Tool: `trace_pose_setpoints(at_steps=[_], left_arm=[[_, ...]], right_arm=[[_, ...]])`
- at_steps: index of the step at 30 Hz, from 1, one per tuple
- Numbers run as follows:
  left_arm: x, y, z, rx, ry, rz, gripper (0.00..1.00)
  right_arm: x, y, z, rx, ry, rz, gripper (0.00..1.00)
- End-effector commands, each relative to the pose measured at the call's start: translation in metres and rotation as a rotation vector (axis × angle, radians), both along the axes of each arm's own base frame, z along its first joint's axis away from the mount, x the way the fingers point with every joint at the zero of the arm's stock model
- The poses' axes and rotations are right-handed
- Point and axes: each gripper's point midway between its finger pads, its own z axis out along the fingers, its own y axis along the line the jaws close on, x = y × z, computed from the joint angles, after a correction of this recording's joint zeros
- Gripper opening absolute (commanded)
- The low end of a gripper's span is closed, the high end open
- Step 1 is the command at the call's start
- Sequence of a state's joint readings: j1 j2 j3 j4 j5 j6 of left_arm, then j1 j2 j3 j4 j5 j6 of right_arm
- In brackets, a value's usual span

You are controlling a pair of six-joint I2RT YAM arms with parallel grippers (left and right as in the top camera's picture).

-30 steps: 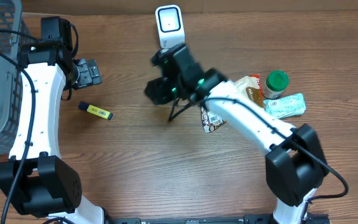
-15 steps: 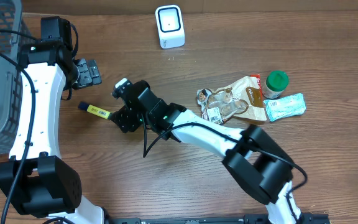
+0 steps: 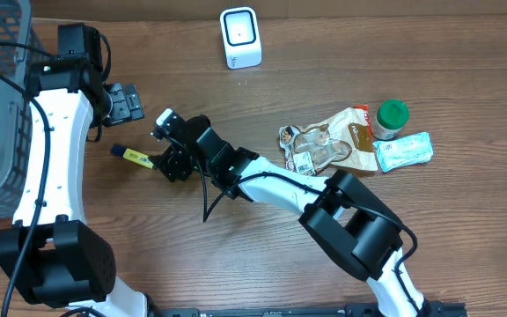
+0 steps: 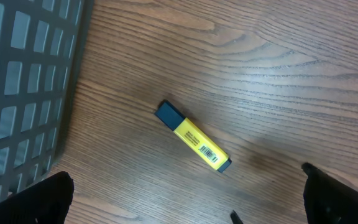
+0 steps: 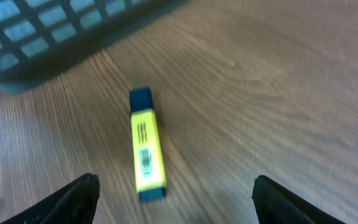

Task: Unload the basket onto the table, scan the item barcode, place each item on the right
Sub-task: 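Move the right gripper left over the yellow highlighter, then lower the right gripper and grasp the yellow highlighter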

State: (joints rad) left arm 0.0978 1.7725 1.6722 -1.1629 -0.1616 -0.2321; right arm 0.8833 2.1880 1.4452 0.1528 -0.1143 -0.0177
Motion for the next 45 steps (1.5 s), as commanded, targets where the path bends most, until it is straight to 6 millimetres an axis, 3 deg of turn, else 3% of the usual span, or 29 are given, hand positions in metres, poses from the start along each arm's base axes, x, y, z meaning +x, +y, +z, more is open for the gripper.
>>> trace_pose_setpoints(at_steps=[1,11,27,34,41,45], left_arm=[[0.000,-0.002,0.005,0.006,-0.012,-0.014,1.00],[0.000,-0.002,0.005,0.006,-0.012,-0.014,1.00],[0.000,-0.002,0.005,0.006,-0.012,-0.014,1.00],[-0.001,-0.002,0.005,0.006,-0.012,-0.014,1.00],[0.000,-0.002,0.005,0.006,-0.012,-0.014,1.00],[0.000,-0.002,0.005,0.006,-0.012,-0.014,1.00]], right_arm=[[0.001,0.003,-0.022,-0.010,-0.009,0.006,0.80],[0.009,0.023,0.004,0.124,-0.122,0.013,0.75],[0.009,0.031,-0.004,0.114,-0.212,0.052,0.69],[0.011,0.034,0.003,0.113,-0.255,0.048,0.69],[0.013,0.036,-0.019,0.104,-0.247,0.048,0.69],[0.013,0.041,-0.009,0.160,-0.240,0.044,0.71]])
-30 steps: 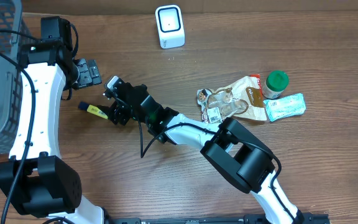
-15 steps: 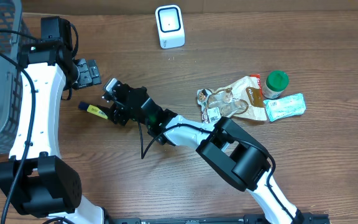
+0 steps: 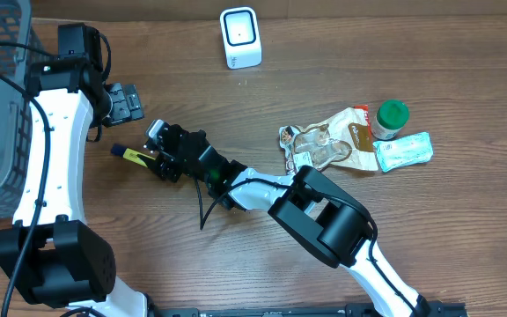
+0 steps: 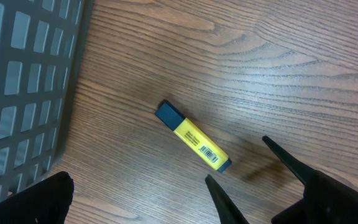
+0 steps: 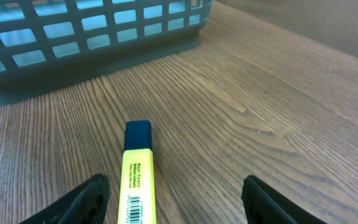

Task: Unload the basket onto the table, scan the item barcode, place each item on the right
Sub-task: 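Lower the right gripper and grasp the yellow highlighter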

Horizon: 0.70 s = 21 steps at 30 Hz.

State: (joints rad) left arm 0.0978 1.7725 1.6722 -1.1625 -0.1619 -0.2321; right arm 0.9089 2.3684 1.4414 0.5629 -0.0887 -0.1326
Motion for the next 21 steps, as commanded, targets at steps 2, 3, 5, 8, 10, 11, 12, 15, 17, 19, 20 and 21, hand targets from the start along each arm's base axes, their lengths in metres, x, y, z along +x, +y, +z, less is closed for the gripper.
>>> trace_pose_setpoints(at_steps=[2,3,5,8,10,11,12,15,17,19,20,21], left_arm=[[-0.001,-0.002,0.005,0.006,-0.012,-0.014,1.00],[-0.001,-0.002,0.005,0.006,-0.012,-0.014,1.00],[-0.001,-0.002,0.005,0.006,-0.012,-0.014,1.00],[-0.001,-0.002,0.005,0.006,-0.012,-0.014,1.00],[-0.001,-0.002,0.005,0.006,-0.012,-0.014,1.00],[-0.001,-0.002,0.005,0.006,-0.012,-0.014,1.00],[-0.001,-0.002,0.005,0.006,-0.012,-0.014,1.00],[-0.001,-0.002,0.005,0.006,-0.012,-0.014,1.00],[-0.001,-0.002,0.005,0.006,-0.012,-0.014,1.00],[-0.001,-0.002,0.005,0.006,-0.012,-0.014,1.00],[-0.001,-0.002,0.005,0.006,-0.012,-0.014,1.00],[-0.001,-0.002,0.005,0.006,-0.012,-0.014,1.00]], right_arm=[[-0.003,0.012,0.011,0.053,0.013,0.018,0.72],[-0.004,0.012,0.010,0.051,0.013,0.017,0.73],[-0.004,0.012,0.009,0.049,0.014,0.017,0.74],[-0.003,0.012,0.009,0.048,0.013,0.013,0.79],[-0.001,0.010,0.008,0.045,0.010,-0.003,0.98],[0.000,0.010,0.008,0.044,0.008,-0.009,1.00],[0.000,0.010,0.008,0.046,0.007,-0.008,1.00],[0.000,0.012,0.013,0.085,0.036,-0.011,1.00],[-0.010,0.019,0.018,0.158,0.124,0.029,1.00],[-0.020,0.024,0.019,0.167,0.145,0.094,1.00],[-0.026,0.027,0.022,0.176,0.149,0.129,1.00],[-0.028,0.028,0.023,0.182,0.149,0.144,1.00]])
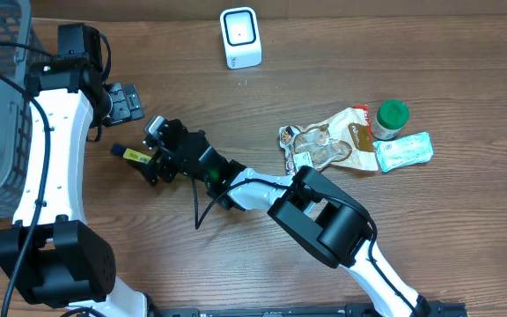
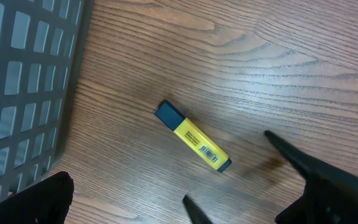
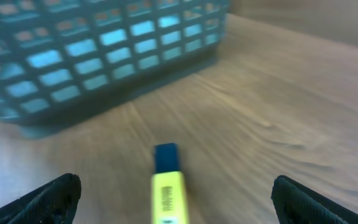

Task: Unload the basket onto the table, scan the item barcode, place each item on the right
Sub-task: 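Lower the right gripper and grasp the yellow highlighter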

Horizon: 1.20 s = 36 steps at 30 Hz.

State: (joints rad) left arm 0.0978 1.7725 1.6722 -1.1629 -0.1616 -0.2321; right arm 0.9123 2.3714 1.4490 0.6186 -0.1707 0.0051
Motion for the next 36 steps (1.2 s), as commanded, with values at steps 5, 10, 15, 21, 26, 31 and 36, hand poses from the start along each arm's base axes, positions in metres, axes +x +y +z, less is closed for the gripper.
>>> trace_pose_setpoints(at_steps=[5,10,15,21,26,31,36], left_arm=[[0.000,-0.002,0.005,0.006,-0.012,-0.014,1.00],[0.000,-0.002,0.005,0.006,-0.012,-0.014,1.00],[0.000,-0.002,0.005,0.006,-0.012,-0.014,1.00],[-0.001,-0.002,0.005,0.006,-0.012,-0.014,1.00],[0.000,-0.002,0.005,0.006,-0.012,-0.014,1.00],[-0.001,-0.002,0.005,0.006,-0.012,-0.014,1.00],[0.000,-0.002,0.005,0.006,-0.012,-0.014,1.00]], right_arm=[[-0.011,0.009,-0.001,0.029,0.063,0.078,1.00],[-0.005,-0.002,-0.039,-0.116,0.035,0.022,0.96],[0.001,-0.002,-0.047,-0.105,-0.001,-0.001,0.90],[0.002,-0.001,-0.072,-0.133,0.020,0.000,0.84],[-0.002,-0.005,-0.090,-0.180,0.058,0.005,0.70],[-0.003,-0.008,-0.086,-0.201,0.079,0.003,0.50],[-0.002,-0.006,-0.038,-0.182,0.063,0.001,0.47]])
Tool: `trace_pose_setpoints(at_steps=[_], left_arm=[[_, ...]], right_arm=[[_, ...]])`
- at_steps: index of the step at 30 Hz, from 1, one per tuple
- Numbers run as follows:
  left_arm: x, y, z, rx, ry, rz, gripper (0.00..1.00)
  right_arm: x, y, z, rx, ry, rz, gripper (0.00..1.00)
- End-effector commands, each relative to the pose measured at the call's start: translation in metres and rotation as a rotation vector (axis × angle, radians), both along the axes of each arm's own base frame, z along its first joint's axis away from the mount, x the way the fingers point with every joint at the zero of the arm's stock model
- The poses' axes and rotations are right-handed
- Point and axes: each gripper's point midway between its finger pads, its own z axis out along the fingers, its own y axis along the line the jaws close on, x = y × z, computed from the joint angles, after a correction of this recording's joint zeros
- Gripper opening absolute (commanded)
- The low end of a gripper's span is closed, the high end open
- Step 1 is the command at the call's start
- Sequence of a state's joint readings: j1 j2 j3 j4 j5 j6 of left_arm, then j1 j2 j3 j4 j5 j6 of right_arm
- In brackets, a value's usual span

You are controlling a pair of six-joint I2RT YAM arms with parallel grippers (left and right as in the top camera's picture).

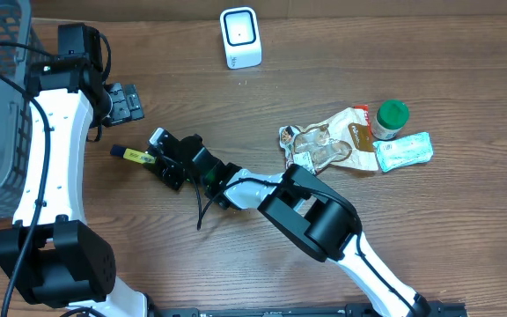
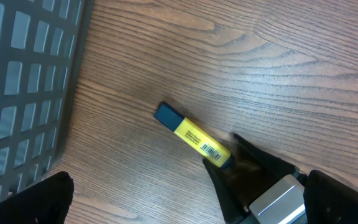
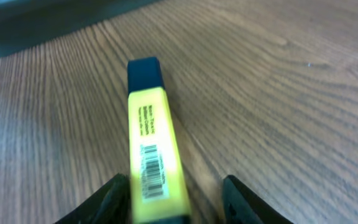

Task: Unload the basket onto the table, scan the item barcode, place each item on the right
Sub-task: 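Lower the right gripper and grasp the yellow highlighter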

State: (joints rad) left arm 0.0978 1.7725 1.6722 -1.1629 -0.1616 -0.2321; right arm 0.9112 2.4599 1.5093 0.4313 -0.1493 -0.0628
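A yellow highlighter (image 1: 130,155) with a dark blue cap lies flat on the table, left of the middle, barcode up (image 3: 151,149). My right gripper (image 1: 158,158) is down at the table, open, its two fingers on either side of the highlighter's near end (image 3: 179,200). In the left wrist view the highlighter (image 2: 191,137) shows whole, with the right gripper (image 2: 221,152) straddling its lower right end. My left gripper (image 1: 126,103) hangs open above and behind it, holding nothing. The white scanner (image 1: 239,37) stands at the table's far edge.
A grey plastic basket fills the left side, close to the highlighter. At the right lie a crumpled snack bag (image 1: 346,136), a green-lidded jar (image 1: 392,118) and a pale blue packet (image 1: 405,151).
My right gripper has come closer to the highlighter and narrowed its opening; its fingers now sit on both sides of the near end. The highlighter and the left arm have not moved.
My right gripper stood open a little right of the highlighter. Then it was nearer, fingers wide, pointing along the highlighter. Now its fingers flank the highlighter's near end on the table. The left arm stayed still throughout.
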Motion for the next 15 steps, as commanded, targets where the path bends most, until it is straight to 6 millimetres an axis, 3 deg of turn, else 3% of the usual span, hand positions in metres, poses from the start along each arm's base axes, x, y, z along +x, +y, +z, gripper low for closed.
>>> trace_pose_setpoints(at_steps=[1,4,7,10,15], left_arm=[[0.000,-0.002,0.005,0.006,-0.012,-0.014,1.00],[0.000,-0.002,0.005,0.006,-0.012,-0.014,1.00],[-0.001,-0.002,0.005,0.006,-0.012,-0.014,1.00],[-0.001,-0.002,0.005,0.006,-0.012,-0.014,1.00],[0.000,-0.002,0.005,0.006,-0.012,-0.014,1.00]], right_arm=[[-0.002,0.001,0.042,0.022,-0.006,-0.001,0.46],[0.000,-0.010,0.063,-0.019,0.011,-0.030,0.39],[-0.001,-0.025,0.064,-0.076,0.062,-0.044,0.36],[-0.006,-0.027,0.064,-0.071,0.101,-0.003,0.53],[-0.004,-0.023,0.068,-0.047,0.072,0.014,0.58]])
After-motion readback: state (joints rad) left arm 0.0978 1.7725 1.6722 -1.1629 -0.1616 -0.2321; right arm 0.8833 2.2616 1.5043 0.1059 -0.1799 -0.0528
